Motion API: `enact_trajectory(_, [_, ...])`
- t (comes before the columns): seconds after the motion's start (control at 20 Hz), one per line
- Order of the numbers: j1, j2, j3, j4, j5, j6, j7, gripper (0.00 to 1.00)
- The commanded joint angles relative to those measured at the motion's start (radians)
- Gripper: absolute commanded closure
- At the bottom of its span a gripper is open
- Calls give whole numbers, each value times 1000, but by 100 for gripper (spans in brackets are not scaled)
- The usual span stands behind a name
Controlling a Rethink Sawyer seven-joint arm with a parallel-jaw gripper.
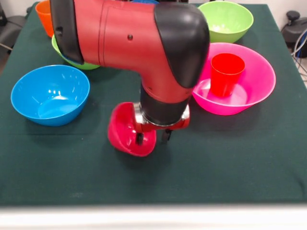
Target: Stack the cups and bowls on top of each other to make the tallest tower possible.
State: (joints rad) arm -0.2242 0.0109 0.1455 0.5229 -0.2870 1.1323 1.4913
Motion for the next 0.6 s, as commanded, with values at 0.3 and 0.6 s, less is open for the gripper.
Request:
enact_trajectory(0.3, [88,234,123,-339,-210,37,-323,0])
enact_trajectory(0.6, [103,252,166,-414,-280,123,-339,100])
